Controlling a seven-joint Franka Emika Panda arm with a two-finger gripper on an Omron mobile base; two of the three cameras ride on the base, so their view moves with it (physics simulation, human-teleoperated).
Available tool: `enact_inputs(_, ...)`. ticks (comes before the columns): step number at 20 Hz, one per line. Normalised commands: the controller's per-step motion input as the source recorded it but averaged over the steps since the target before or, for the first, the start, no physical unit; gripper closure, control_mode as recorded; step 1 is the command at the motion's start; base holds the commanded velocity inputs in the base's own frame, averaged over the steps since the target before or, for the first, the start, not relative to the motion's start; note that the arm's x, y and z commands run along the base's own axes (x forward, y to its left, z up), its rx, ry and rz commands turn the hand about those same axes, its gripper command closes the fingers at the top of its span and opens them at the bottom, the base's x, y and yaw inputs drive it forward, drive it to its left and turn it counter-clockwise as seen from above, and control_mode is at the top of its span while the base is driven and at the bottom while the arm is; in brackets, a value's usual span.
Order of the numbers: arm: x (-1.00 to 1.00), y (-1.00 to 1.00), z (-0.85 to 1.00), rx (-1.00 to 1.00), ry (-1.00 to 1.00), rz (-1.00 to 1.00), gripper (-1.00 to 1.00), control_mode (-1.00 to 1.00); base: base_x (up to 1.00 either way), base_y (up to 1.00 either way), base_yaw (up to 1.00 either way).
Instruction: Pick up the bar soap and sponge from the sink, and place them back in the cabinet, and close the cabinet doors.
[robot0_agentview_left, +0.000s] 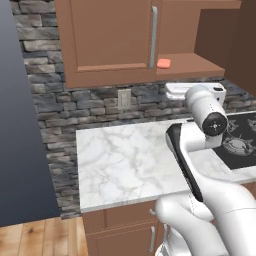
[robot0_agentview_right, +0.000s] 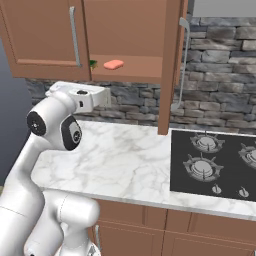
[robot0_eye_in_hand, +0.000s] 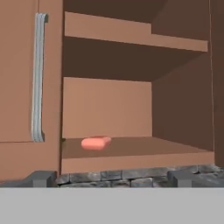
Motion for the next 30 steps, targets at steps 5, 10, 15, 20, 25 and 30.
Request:
enact_inputs(5,-0.42,-0.21,0.22,0.0,0.02,0.0,-1.0,-1.0,0.0,0.0,0.0)
enact_inputs(10,-0.52,-0.21,0.14,0.0,0.0,0.0,-1.0,-1.0,0.0,0.0,0.0)
enact_inputs(15,-0.45,-0.22,0.31,0.0,0.04,0.01,-1.0,-1.0,0.0,0.0,0.0)
enact_inputs(20,-0.46,-0.15,0.13,0.0,0.05,0.01,-1.0,-1.0,0.0,0.0,0.0)
enact_inputs(25,-0.48,-0.17,0.01,0.0,0.01,0.01,-1.0,-1.0,0.0,0.0,0.0)
enact_inputs(30,-0.5,-0.24,0.02,0.0,0.0,0.02,-1.0,-1.0,0.0,0.0,0.0)
